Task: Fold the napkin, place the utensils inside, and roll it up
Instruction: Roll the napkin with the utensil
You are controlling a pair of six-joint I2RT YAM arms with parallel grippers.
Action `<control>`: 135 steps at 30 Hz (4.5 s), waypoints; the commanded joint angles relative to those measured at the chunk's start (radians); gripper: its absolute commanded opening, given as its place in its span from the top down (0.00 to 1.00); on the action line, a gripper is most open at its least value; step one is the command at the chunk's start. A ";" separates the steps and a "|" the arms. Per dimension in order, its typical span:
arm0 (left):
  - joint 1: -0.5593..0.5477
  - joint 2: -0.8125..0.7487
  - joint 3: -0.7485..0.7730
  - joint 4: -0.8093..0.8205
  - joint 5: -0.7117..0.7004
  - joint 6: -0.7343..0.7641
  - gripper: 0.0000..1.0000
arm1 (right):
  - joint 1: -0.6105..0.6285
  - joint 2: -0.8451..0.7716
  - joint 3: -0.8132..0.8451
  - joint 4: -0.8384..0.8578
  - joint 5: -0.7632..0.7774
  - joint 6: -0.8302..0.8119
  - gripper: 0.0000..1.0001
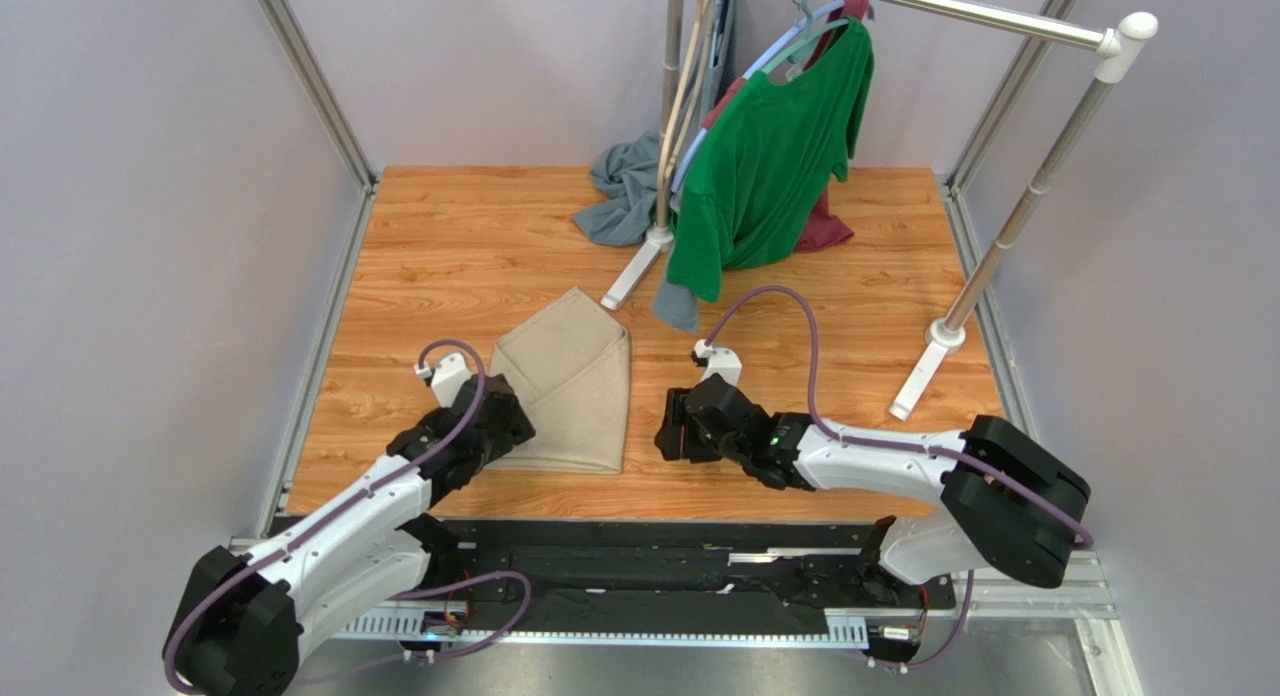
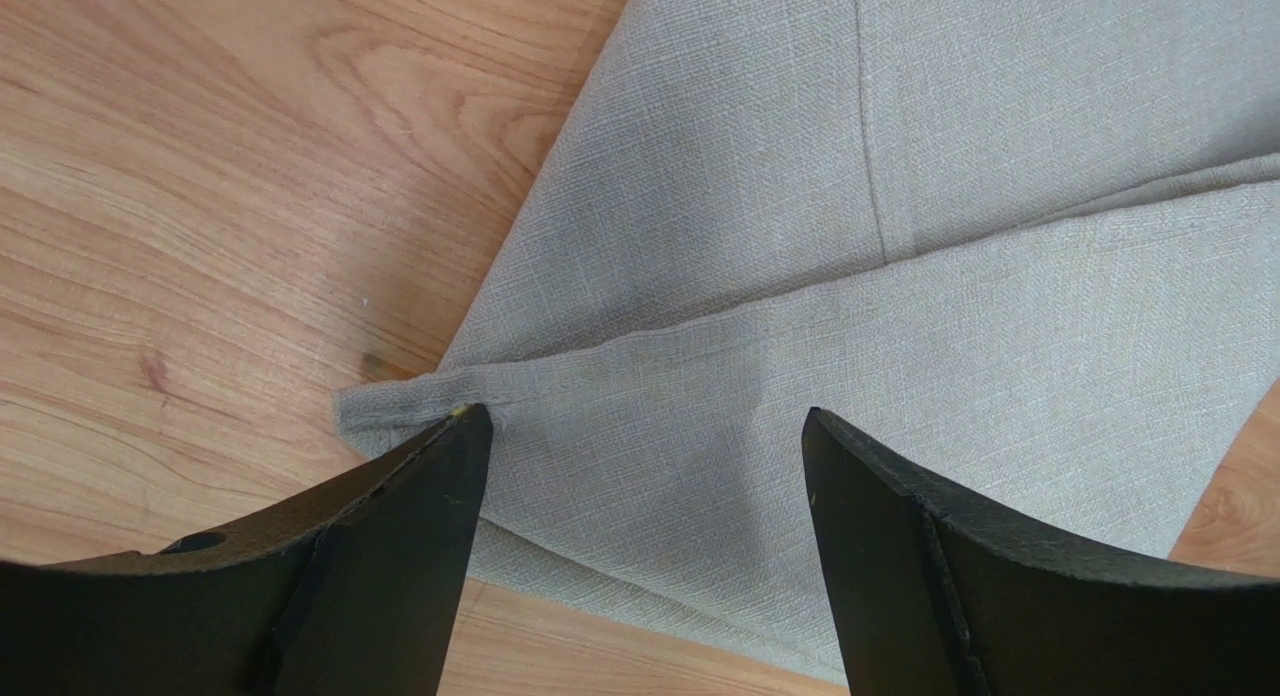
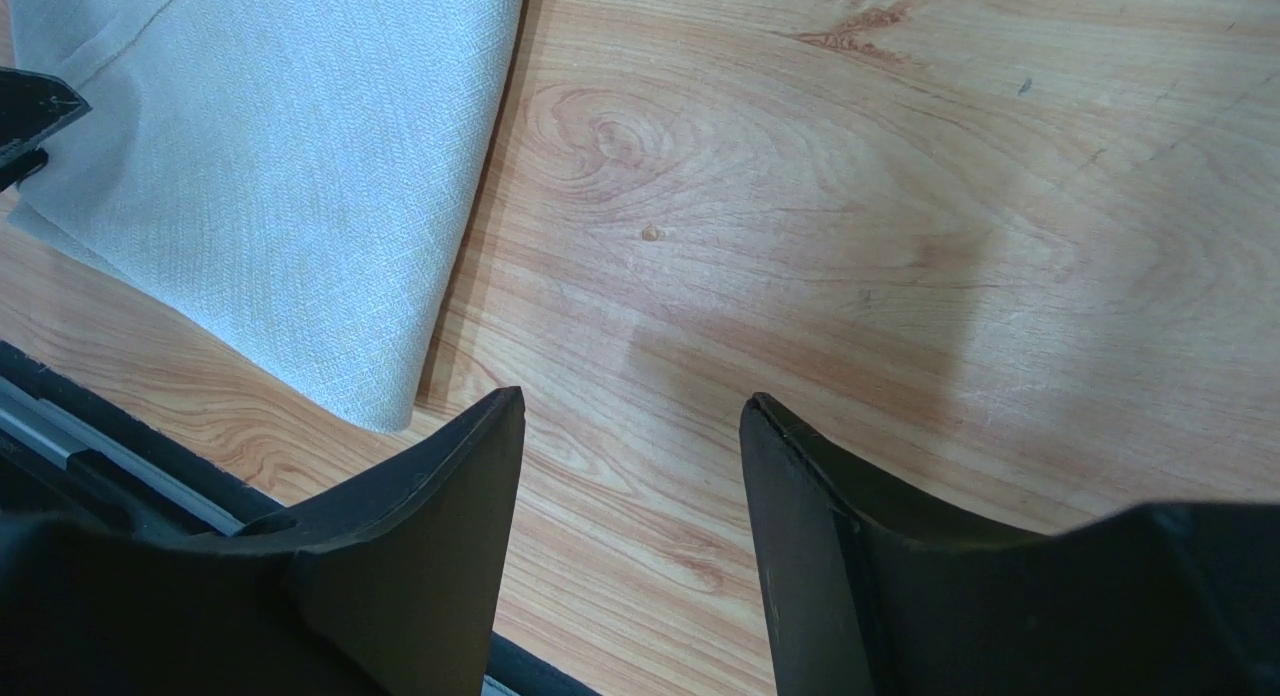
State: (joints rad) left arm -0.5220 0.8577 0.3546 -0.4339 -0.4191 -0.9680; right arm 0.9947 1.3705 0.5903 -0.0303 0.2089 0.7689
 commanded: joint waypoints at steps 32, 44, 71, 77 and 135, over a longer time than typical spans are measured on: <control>0.382 -0.034 0.285 0.007 0.290 0.262 0.07 | 0.306 0.192 0.262 0.283 -0.043 -0.991 0.38; 0.516 0.050 0.264 0.104 0.485 0.284 0.08 | 0.374 0.482 0.468 0.219 -0.068 -1.142 0.41; 0.571 0.092 0.244 0.150 0.588 0.267 0.09 | 0.403 0.608 0.464 0.380 0.118 -1.329 0.43; 0.573 0.076 0.250 0.139 0.586 0.272 0.09 | 0.386 0.639 0.456 0.406 0.130 -1.323 0.44; 0.582 -0.112 0.113 0.191 0.767 0.322 0.14 | 0.062 0.542 0.738 -0.380 -0.580 -1.060 1.00</control>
State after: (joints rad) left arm 0.0551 0.8047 0.5350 -0.3569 0.2771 -0.6773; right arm 1.1137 1.9129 1.2366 -0.3004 -0.2119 -0.3252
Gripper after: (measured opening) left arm 0.875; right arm 0.015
